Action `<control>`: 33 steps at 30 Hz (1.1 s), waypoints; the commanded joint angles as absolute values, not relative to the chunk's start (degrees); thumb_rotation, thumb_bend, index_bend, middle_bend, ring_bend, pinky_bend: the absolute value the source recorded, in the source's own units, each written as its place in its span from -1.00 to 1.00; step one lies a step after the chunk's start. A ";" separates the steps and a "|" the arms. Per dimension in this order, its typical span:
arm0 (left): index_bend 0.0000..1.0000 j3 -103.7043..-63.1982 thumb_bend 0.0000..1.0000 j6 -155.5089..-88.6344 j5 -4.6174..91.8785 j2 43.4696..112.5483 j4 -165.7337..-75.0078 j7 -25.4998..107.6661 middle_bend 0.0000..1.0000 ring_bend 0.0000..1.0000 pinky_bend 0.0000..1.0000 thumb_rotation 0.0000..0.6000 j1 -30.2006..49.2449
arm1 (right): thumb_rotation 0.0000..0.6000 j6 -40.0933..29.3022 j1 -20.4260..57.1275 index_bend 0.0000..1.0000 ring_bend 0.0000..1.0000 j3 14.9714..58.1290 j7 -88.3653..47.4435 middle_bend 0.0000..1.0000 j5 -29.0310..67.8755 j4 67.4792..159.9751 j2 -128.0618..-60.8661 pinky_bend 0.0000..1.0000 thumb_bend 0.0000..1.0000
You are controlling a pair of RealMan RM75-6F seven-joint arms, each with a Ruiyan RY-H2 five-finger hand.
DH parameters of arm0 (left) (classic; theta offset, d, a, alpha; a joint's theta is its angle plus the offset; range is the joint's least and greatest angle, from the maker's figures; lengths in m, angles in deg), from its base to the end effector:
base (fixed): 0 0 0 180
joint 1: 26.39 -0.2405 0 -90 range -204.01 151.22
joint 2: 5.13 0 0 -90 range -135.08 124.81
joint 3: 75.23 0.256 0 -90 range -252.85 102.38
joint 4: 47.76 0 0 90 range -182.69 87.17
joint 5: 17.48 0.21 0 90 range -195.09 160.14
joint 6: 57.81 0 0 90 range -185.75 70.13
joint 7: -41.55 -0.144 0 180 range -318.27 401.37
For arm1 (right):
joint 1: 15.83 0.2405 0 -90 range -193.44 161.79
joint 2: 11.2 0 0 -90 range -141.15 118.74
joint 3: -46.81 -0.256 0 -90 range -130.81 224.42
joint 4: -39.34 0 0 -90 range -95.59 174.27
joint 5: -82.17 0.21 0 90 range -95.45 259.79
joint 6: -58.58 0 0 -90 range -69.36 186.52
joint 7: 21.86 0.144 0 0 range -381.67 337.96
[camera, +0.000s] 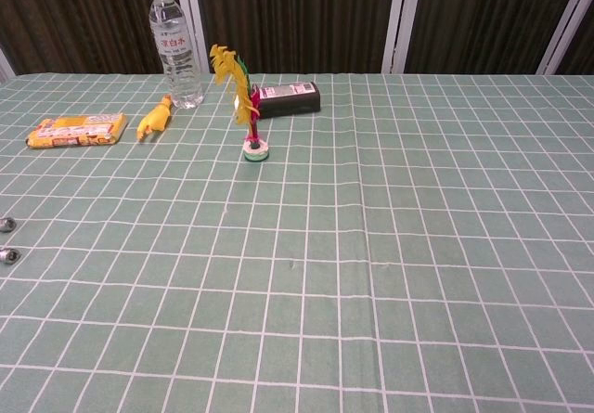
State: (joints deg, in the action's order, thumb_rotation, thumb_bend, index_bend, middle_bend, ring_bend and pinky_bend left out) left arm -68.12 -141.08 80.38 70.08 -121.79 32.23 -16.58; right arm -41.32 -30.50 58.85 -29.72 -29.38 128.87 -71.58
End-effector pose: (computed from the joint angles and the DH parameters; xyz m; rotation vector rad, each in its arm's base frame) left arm -0.3264 0.1710 0.0856 -1.8197 -0.6386 -0.7331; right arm -0.2956 -0.0160 0.1602 1.6346 -0.8457 0.7657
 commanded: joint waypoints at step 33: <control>-0.11 -73.01 -0.17 -121.30 69.95 76.81 -108.80 52.38 1.00 1.00 1.00 1.00 -4.88 | 1.00 -39.56 -30.12 -1.00 -1.00 58.63 -31.44 -1.00 -28.41 129.48 -71.99 -1.00 -0.64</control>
State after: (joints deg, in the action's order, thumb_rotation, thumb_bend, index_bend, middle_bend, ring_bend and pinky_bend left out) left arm -73.33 -121.83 70.14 76.08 -109.70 52.43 -4.81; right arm -39.56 -30.12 58.63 -31.45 -28.41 129.47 -71.99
